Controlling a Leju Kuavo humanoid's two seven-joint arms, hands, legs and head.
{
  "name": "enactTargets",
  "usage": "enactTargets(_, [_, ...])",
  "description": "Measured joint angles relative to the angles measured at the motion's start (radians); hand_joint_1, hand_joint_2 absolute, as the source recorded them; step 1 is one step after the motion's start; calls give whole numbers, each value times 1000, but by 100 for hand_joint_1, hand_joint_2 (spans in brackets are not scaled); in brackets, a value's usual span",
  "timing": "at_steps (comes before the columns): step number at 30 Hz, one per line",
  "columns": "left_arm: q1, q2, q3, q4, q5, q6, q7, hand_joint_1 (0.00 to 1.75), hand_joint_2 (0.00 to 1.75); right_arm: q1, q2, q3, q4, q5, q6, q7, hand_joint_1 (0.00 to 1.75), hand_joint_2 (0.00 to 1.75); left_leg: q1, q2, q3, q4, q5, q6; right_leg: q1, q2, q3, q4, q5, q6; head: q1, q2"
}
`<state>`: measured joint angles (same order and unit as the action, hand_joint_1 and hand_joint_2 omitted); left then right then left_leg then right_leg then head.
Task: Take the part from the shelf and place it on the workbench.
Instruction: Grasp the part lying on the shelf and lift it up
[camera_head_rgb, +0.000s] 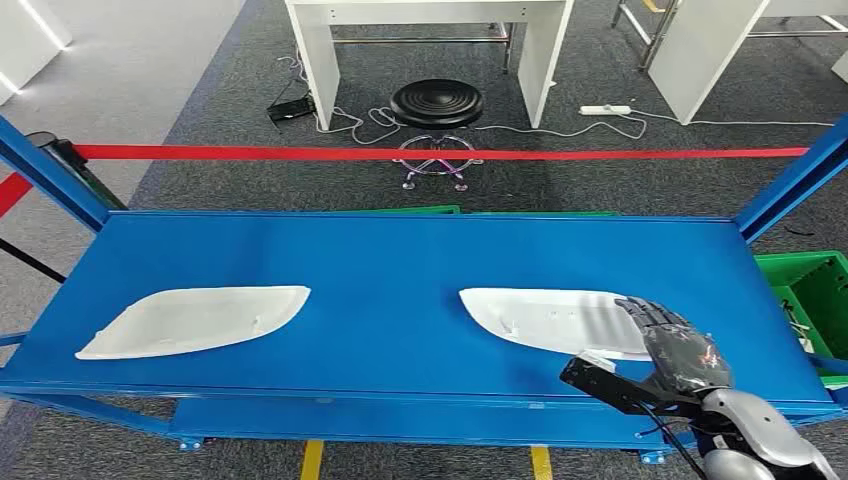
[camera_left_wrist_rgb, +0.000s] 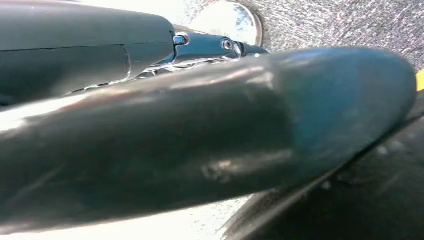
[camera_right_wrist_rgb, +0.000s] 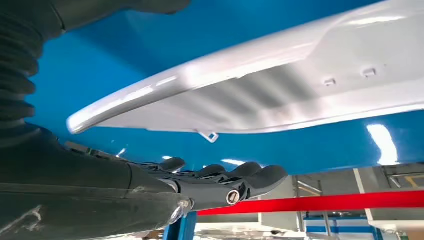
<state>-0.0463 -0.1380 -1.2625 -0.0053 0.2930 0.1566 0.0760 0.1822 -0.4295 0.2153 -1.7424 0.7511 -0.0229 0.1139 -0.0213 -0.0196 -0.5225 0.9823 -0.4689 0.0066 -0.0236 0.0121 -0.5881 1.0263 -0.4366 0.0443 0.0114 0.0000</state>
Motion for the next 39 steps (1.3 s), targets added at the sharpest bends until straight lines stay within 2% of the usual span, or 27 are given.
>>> enactTargets(1, [2,4,1,0,-1,-4,-19,0,0,-4,3,3,9,5,2,3,18,175,0,0,0,0,0,0,0,0,0,0,0,0,0,0])
enactTargets(4, [7,13,2,0,-11,-24,-95,0,0,-27,22,24,55,31,8,24,144,175,1,1,0,0,0,0,1,0,0,0,0,0,-1,0])
enactTargets(5, [9,11,2,0,-16,-30,-111,0,0,-39,31,35,80,44,6,33,175,175,1,1,0,0,0,0,1,1,0,0,0,0,-1,0])
enactTargets(10, [17,3,2,0,-21,-35,-123,0,0,-92,70,79,191,83,-28,46,175,175,3,2,2,0,0,-1,3,1,2,-2,0,0,-1,0])
enactTargets(15, [19,2,2,0,-21,-33,-123,0,0,-113,85,99,237,84,-43,46,175,175,4,2,5,0,-1,-1,4,2,6,-3,0,0,-1,0])
enactTargets(37, [20,1,10,0,-36,-35,-116,0,0,-124,92,112,243,84,-61,56,175,175,4,2,11,0,-1,-1,5,2,11,-4,1,-1,-1,0])
enactTargets(39, [20,2,12,0,-36,-39,-123,0,87,-119,92,112,237,84,-64,57,175,175,5,2,10,0,-1,-1,5,2,11,-4,1,-1,-1,0])
